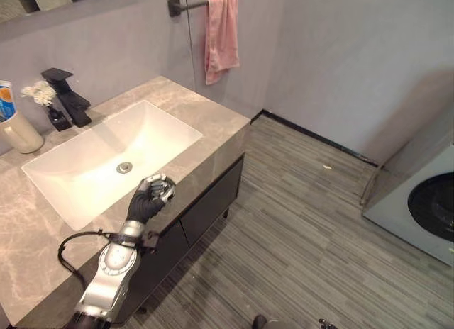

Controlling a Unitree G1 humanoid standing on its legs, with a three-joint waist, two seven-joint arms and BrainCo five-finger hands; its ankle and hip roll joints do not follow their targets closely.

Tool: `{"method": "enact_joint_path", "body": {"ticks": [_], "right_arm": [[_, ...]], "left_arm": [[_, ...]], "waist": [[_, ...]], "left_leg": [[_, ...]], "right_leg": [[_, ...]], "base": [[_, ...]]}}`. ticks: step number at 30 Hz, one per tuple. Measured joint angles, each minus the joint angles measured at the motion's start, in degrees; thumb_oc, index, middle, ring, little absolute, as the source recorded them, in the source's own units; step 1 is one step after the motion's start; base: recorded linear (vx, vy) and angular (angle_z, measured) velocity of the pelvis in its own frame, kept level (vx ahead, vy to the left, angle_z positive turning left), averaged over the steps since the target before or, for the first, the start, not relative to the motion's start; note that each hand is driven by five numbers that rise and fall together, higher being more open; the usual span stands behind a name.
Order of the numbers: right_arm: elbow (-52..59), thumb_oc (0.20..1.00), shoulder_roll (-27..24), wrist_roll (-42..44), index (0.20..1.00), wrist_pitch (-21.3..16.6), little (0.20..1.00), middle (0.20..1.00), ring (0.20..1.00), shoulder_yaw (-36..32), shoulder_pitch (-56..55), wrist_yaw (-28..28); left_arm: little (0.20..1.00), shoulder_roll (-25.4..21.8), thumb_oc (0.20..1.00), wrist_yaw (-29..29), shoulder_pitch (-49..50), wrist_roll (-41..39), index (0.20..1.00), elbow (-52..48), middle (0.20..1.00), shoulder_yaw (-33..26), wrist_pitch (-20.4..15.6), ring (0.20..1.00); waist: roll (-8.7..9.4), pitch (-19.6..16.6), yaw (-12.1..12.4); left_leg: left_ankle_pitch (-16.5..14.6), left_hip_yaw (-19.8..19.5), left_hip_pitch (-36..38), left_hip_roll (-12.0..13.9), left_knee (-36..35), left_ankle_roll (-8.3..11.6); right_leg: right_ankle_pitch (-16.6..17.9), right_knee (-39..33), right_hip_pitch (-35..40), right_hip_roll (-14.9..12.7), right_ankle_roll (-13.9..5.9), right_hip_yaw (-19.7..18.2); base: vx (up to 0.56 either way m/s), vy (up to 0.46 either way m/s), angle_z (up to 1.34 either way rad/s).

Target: Put brush and paste in cup on sink, flatten towel.

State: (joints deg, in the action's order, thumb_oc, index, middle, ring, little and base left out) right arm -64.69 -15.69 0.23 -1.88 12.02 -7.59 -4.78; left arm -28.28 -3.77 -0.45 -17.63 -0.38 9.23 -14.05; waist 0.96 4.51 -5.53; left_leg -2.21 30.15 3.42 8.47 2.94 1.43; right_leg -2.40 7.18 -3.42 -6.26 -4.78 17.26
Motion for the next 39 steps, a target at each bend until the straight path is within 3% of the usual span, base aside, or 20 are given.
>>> {"method": "enact_joint_path", "body": {"ticks": [2,3,4,5,6,7,9,11,13,14,15,17,18,20,21,25,29,34,36,39], "right_arm": [[-0.91,1.0,-0.4,0.04,1.0,-0.03,1.0,1.0,1.0,-0.32,1.13,-0.01],[-1.0,1.0,-0.9,0.09,1.0,-0.03,1.0,1.0,1.0,-0.52,1.34,0.02],[-0.79,1.0,-0.69,0.16,1.0,-0.06,1.0,1.0,1.0,-0.51,2.11,0.0],[-0.8,1.0,-0.53,0.21,1.0,-0.23,1.0,1.0,1.0,-0.5,2.9,-0.11],[-0.89,1.0,-0.76,0.23,1.0,-0.27,1.0,1.0,1.0,-0.43,3.23,-0.19],[-1.15,1.0,-1.6,0.25,1.0,-0.17,1.0,1.0,1.0,-0.47,3.43,-0.25],[-1.37,1.0,-2.75,1.08,1.0,-0.16,1.0,1.0,1.0,-0.59,3.27,-0.33],[-1.6,1.0,-3.48,1.19,1.0,-0.21,1.0,1.0,1.0,-0.54,2.62,-0.72],[-2.59,1.0,-4.02,0.72,1.0,-0.12,1.0,1.0,1.0,1.69,4.03,-1.46],[-2.59,1.0,-4.45,-0.41,1.0,-0.12,1.0,1.0,1.0,4.18,6.31,-1.47],[-2.6,1.0,-4.49,-0.58,1.0,-0.18,1.0,1.0,1.0,4.51,7.0,-1.38],[-2.98,1.0,-3.25,-0.34,1.0,-1.09,1.0,1.0,1.0,2.46,8.21,-1.43],[-4.81,1.0,-2.11,0.1,1.0,-1.5,1.0,1.0,1.0,1.55,8.3,-1.44],[-7.27,1.0,-0.68,0.1,1.0,-1.63,1.0,1.0,1.0,1.59,7.9,-1.42],[-8.17,1.0,0.93,0.09,1.0,-1.4,1.0,1.0,1.0,1.6,5.67,-1.37],[-8.39,1.0,1.45,1.26,1.0,-0.91,1.0,1.0,1.0,0.89,4.82,-1.26],[-10.08,1.0,1.54,1.2,1.0,-0.63,1.0,1.0,1.0,0.94,6.37,-1.11],[-10.41,1.0,1.74,1.13,1.0,-0.36,1.0,1.0,1.0,1.07,7.85,-0.98],[-9.4,1.0,1.7,1.17,1.0,-0.19,1.0,1.0,1.0,2.14,6.74,-0.83],[-8.16,1.0,1.43,1.78,1.0,-0.3,1.0,1.0,1.0,2.04,6.03,-0.33]], "left_arm": [[0.2,-0.03,0.2,0.27,-1.38,-0.28,0.2,1.98,0.2,0.25,0.37,0.2],[0.2,0.0,0.2,0.31,-1.85,-0.29,0.2,3.91,0.2,0.78,0.47,0.2],[0.2,-0.73,0.2,0.27,-1.7,-0.31,0.2,4.95,0.2,0.31,0.54,0.2],[0.2,-1.09,0.2,0.14,-1.42,-0.35,0.2,5.9,0.2,0.14,0.93,0.2],[0.2,-0.91,0.2,0.18,-0.71,-0.3,0.2,6.77,0.2,0.9,1.5,0.2],[0.2,-0.26,0.2,0.34,-0.02,-0.23,0.2,7.32,0.2,2.13,1.89,0.2],[0.2,-0.05,0.2,0.68,0.57,-0.25,0.2,8.97,0.2,4.22,1.94,0.2],[0.2,0.08,0.2,1.0,0.68,-0.4,0.2,12.59,0.2,5.61,2.55,0.2],[0.2,0.89,0.2,2.15,0.0,-0.52,0.2,19.0,0.2,6.76,2.6,0.2],[0.2,2.11,0.2,2.22,-0.2,-0.23,0.2,24.82,0.2,7.58,3.09,0.2],[0.297,2.41,0.297,2.27,-0.3,0.12,0.297,27.57,0.297,8.27,3.53,0.297],[0.762,4.15,0.762,1.79,0.46,2.32,0.762,33.76,0.762,7.93,4.53,0.762],[1.0,5.12,1.0,1.0,0.48,5.28,1.0,38.07,1.0,7.83,4.65,1.0],[1.0,6.06,1.0,-0.68,0.37,11.29,1.0,43.87,1.0,7.91,5.48,1.0],[1.0,6.62,1.0,-2.39,0.82,16.16,1.0,50.5,1.0,7.39,6.51,1.0],[1.0,8.28,1.0,-4.42,0.22,19.98,1.0,59.11,1.0,7.17,8.44,1.0],[1.0,9.68,1.0,-4.87,-1.4,22.64,1.0,63.96,1.0,7.35,9.26,1.0],[1.0,10.53,1.0,-5.09,-0.35,22.71,1.0,66.44,1.0,7.2,9.65,1.0],[1.0,10.49,1.0,-4.91,0.05,22.71,1.0,66.08,1.0,7.19,9.67,1.0],[1.0,11.2,1.0,-4.83,-0.01,22.7,1.0,66.32,1.0,7.36,9.78,1.0]], "waist": [[-0.05,0.85,-0.27],[-0.28,1.19,-0.37],[1.68,2.04,0.37],[3.77,3.61,1.64],[4.3,3.87,3.46],[3.97,4.07,4.49],[3.44,5.0,5.47],[2.74,5.31,5.49],[1.87,5.62,5.94],[0.82,6.03,6.33],[-0.03,6.02,6.24],[-1.15,6.05,6.28],[-1.14,5.96,6.44],[-0.67,5.44,5.94],[0.18,4.37,5.65],[0.47,3.27,5.64],[1.0,2.74,4.92],[1.39,1.56,5.94],[1.38,1.13,5.75],[1.61,1.12,5.45]], "left_leg": [[-0.34,-0.45,-0.75,0.75,0.75,0.47],[-0.45,-2.87,-1.65,1.61,2.34,1.73],[-0.45,-5.13,-3.37,1.76,6.71,1.99],[0.26,-9.5,-5.16,2.03,11.9,2.95],[0.38,-17.56,-7.93,1.44,16.63,2.87],[-1.94,-25.73,-9.58,0.4,17.92,4.46],[-3.15,-32.54,-9.91,-1.65,12.6,5.2],[-0.89,-30.82,-11.68,-2.69,8.38,3.91],[-0.33,-31.81,-12.55,-5.65,4.65,3.81],[-0.32,-37.23,-12.54,-8.81,1.25,3.79],[-0.44,-38.85,-12.26,-9.29,0.72,3.54],[3.49,-35.23,-10.13,-8.88,0.29,-0.26],[3.76,-33.53,-8.43,-9.25,-0.09,-0.74],[3.29,-32.08,-6.13,-10.66,-1.67,-1.84],[3.55,-29.89,-3.97,-11.68,-3.93,-3.23],[4.07,-27.0,-2.44,-11.99,-5.22,-4.49],[3.5,-25.88,-1.82,-12.46,-5.51,-4.95],[2.84,-21.23,-1.22,-11.59,-6.69,-5.06],[3.06,-20.94,-1.62,-10.78,-6.66,-4.71],[3.28,-21.7,-1.69,-9.58,-5.88,-3.75]], "right_leg": [[-0.29,0.53,-1.31,0.62,0.2,-1.25],[-0.77,2.13,-3.01,1.47,0.74,-1.84],[-2.35,5.04,-5.67,0.84,2.23,-3.76],[-2.78,5.93,-6.44,0.87,3.37,-6.14],[-1.77,4.53,-6.15,2.06,5.0,-9.35],[-0.84,2.57,-5.51,2.77,5.97,-11.17],[0.72,-0.52,-3.89,3.26,6.69,-12.02],[1.81,-1.43,-3.32,3.39,6.28,-11.41],[1.62,-1.61,-2.95,3.18,6.16,-12.73],[1.64,-1.7,-3.43,3.25,6.17,-15.78],[1.6,-1.54,-3.89,3.52,5.89,-16.85],[2.18,-1.45,-3.31,4.14,3.57,-20.13],[2.01,-1.61,-2.22,4.02,2.97,-21.75],[1.9,-2.6,-0.45,2.42,2.05,-22.82],[2.0,-2.83,-0.32,1.13,0.33,-24.04],[3.42,-2.3,-0.5,0.91,-1.93,-24.98],[3.7,-2.48,-0.58,0.61,-2.16,-24.81],[4.67,-2.53,-2.5,0.93,-2.25,-23.96],[3.34,-0.54,-3.44,1.46,-1.06,-18.19],[3.01,-0.08,-3.42,2.32,-0.12,-18.0]], "base": [[0.01,-0.185,-0.34],[-0.01,-0.184,-0.57],[0.07,-0.091,-0.85],[0.1,-0.068,-1.11],[0.1,-0.058,-1.09],[0.12,-0.029,-0.89],[0.09,0.012,-0.45],[0.11,0.052,-0.18],[0.11,0.127,-0.45],[0.12,0.214,-0.78],[0.12,0.227,-1.04],[0.12,0.21,-0.93],[0.15,0.218,-0.77],[0.13,0.234,-0.54],[0.07,0.26,-0.46],[0.01,0.144,-0.37],[0.01,0.155,-0.22],[-0.01,0.03,-0.46],[-0.02,-0.018,-0.15],[0.02,-0.073,0.05]]}}
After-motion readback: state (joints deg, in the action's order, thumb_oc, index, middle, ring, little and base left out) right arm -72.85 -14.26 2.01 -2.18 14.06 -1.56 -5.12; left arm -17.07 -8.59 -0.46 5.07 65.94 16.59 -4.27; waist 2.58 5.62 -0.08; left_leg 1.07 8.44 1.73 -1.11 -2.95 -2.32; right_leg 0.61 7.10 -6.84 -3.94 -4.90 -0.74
